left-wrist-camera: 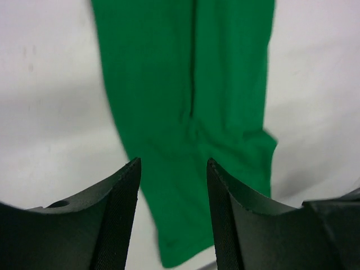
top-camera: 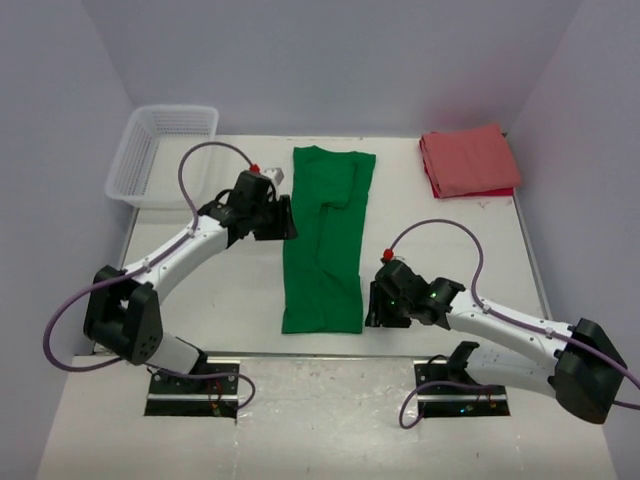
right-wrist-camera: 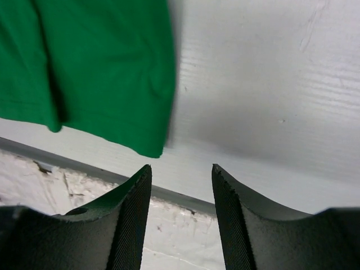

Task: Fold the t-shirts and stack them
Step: Rotate the tshirt 90 degrees, then grab the bottom of the folded rectangular tshirt with both arms

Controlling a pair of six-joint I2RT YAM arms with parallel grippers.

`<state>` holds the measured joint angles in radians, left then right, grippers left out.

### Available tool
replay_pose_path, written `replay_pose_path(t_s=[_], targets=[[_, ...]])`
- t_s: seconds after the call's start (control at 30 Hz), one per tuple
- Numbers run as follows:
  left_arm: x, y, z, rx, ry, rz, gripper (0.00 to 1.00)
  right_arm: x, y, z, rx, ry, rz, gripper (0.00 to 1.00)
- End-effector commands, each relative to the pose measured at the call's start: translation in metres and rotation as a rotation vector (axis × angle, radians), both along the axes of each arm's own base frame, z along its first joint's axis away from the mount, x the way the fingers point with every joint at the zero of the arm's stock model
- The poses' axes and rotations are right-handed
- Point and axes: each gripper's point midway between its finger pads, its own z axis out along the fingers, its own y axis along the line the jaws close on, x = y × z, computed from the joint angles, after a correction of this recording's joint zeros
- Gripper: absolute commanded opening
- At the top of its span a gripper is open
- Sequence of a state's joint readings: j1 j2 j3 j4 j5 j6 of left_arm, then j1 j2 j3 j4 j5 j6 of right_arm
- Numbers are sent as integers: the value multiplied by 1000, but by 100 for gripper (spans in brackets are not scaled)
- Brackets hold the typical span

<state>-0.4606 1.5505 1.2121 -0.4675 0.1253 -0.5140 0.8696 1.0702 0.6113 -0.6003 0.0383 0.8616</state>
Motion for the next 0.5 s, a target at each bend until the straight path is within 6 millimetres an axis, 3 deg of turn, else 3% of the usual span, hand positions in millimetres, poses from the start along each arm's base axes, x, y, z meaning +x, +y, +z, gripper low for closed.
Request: replay_pose_path(t_s=[0.0,0.03,0.17,0.47], targets=[[-46,18,-11,-44,42,10,52,1,23,2,139,-13,10,49],[-54,22,-14,-36,55,9,52,3,32,3,183,-26,20,50],[-77,33,-17,-40,36,-1,53,-1,35,-14,220,2,-2,50],[-100,35,-40,-42,105,-38,53,-4,46,-35,234,66,2,49]])
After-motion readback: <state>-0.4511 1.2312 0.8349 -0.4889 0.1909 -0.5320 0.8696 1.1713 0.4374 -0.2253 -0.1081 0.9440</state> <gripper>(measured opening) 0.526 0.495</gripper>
